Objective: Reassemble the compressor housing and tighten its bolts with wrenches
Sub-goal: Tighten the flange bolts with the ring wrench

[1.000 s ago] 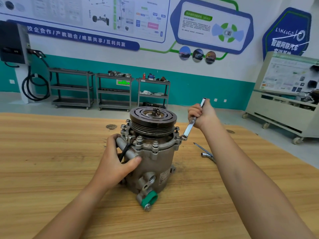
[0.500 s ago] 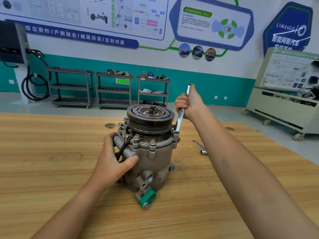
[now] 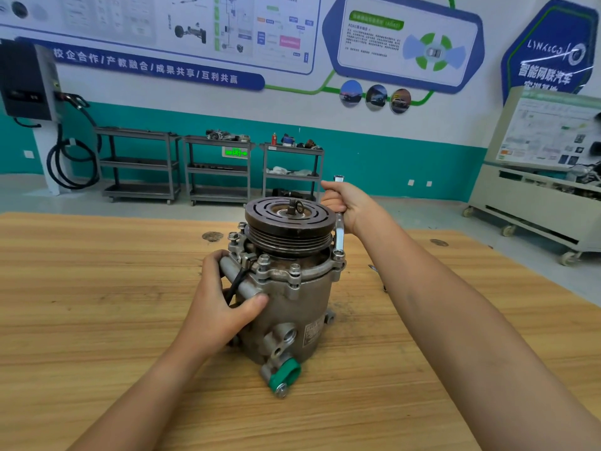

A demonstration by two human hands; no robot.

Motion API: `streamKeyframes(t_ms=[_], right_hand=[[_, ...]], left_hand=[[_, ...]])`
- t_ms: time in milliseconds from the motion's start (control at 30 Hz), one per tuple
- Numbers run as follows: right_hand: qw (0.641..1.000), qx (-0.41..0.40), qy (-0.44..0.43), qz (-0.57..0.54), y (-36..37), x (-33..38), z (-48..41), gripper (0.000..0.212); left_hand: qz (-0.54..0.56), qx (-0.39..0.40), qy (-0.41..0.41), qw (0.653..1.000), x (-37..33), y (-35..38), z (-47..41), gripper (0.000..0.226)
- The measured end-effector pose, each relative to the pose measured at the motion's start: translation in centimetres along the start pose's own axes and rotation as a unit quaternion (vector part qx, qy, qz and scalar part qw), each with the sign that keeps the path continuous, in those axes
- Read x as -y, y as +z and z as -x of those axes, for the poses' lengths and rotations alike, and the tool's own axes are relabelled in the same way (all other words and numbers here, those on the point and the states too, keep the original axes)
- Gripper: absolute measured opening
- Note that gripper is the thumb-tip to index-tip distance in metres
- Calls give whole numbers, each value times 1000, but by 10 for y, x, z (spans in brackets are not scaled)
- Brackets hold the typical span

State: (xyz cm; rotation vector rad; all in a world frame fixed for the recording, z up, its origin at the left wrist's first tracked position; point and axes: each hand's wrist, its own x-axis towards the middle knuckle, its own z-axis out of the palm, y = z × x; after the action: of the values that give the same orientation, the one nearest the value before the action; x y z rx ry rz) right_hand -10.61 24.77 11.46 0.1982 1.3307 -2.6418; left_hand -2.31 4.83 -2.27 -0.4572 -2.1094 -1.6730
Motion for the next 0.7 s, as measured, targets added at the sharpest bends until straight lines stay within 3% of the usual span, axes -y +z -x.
streamKeyframes(t_ms=[100,167,400,533,700], right_hand=[[1000,2,5,0,-1,-2,-3,60],[1000,-11,4,-17,-4,-4,-2,50],[984,-31,-3,-178,-26,-6,6,48],[973,-50,-40,-223,-35,-5,14,46],[952,-80,-110,-274,-52,-5,31,43]], left_hand=[[1,-2,0,1000,0,0,0,63],[2,-3,2,1000,0,0,0,63],[33,-17,-3,999,-6,7,4,63],[34,-19,-6,999,-6,7,4,55],[39,-22,3,999,-5,7,4,64]])
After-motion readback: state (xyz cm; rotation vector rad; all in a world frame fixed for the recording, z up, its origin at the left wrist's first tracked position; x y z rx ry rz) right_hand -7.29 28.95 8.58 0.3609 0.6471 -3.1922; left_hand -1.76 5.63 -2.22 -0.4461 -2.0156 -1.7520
